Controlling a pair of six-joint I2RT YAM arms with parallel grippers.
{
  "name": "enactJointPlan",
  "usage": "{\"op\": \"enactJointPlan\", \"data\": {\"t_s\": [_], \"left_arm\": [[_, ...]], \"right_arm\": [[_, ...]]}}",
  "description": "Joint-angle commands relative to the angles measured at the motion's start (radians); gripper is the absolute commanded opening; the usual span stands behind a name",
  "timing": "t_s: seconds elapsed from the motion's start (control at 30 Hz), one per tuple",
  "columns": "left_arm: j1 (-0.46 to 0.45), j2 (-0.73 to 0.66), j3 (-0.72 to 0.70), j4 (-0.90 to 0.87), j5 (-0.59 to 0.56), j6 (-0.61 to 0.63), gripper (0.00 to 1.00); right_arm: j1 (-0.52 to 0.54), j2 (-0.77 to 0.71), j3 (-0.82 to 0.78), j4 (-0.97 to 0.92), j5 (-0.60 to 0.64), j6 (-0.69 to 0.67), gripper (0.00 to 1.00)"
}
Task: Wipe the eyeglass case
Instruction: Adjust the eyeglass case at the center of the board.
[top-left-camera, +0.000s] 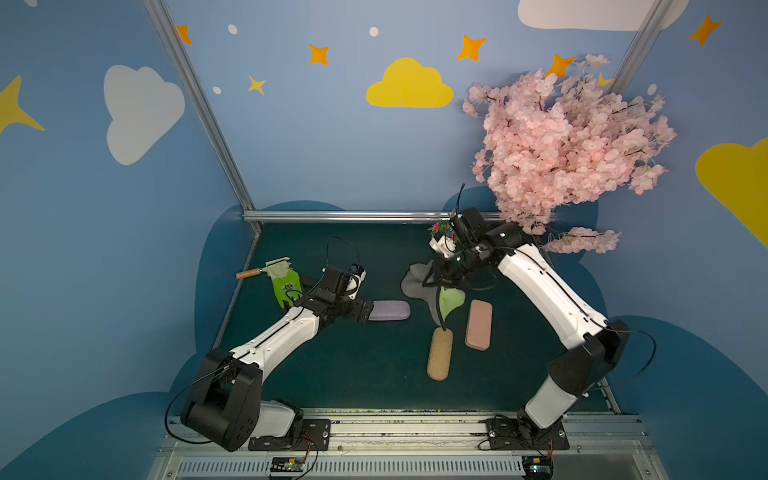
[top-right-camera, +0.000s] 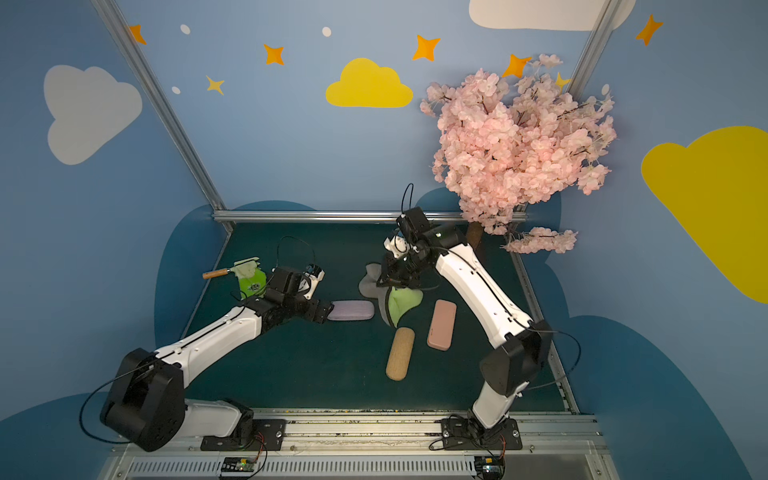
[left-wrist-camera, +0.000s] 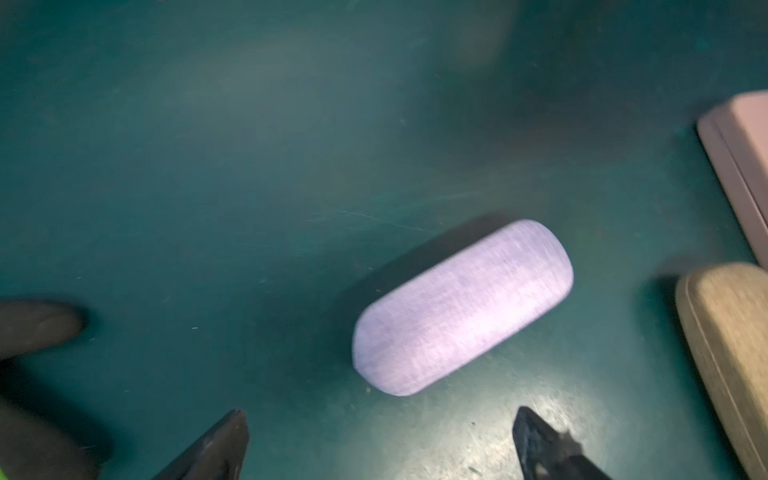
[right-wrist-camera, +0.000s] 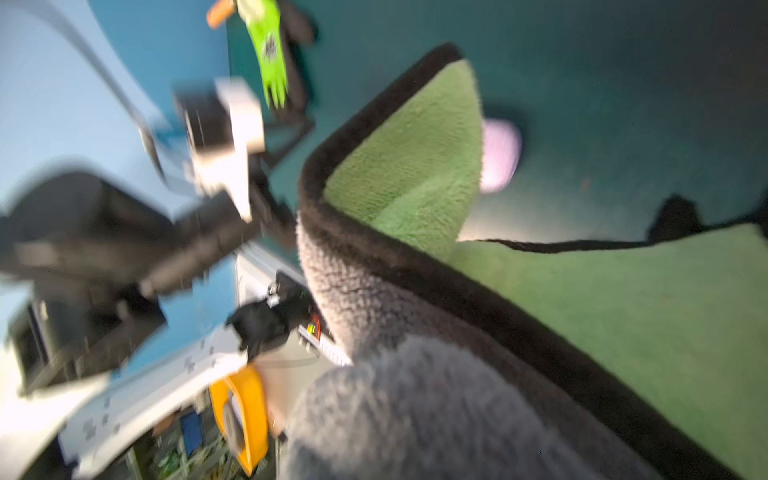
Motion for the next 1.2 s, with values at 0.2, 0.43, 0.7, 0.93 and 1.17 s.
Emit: {"op": "enactJointPlan", "data": {"t_s": [0.2,0.43,0.7,0.93,1.17], "left_arm": [[0.043,0.027,0.067,0.03,0.129,0.005,1.0],[0.029,0.137,0.101,0.033,0.22,0.039,1.0],[-0.038,0.267,0.239,-0.088,0.289,0.22,1.0],[-0.054,0.362,0.342,-0.344,0.255,0.381,1.0],[-0.036,0.382,0.343,-0.358,0.254,0.452,1.0]], "right_arm": [[0.199,-0.077,-0.307,0.045,-0.119,0.016,0.0],[0.127,0.035,-0.468,0.062,-0.033,-0.097,0.0],[-0.022,0.083,-0.439,-0.052,0.273,-0.179,0.0],[-0.029,0.107,-0.302,-0.088,0.301,-0.19,0.0],[-0.028,0.044,-0.202,-0.101,0.146,-0.171,0.0]]}}
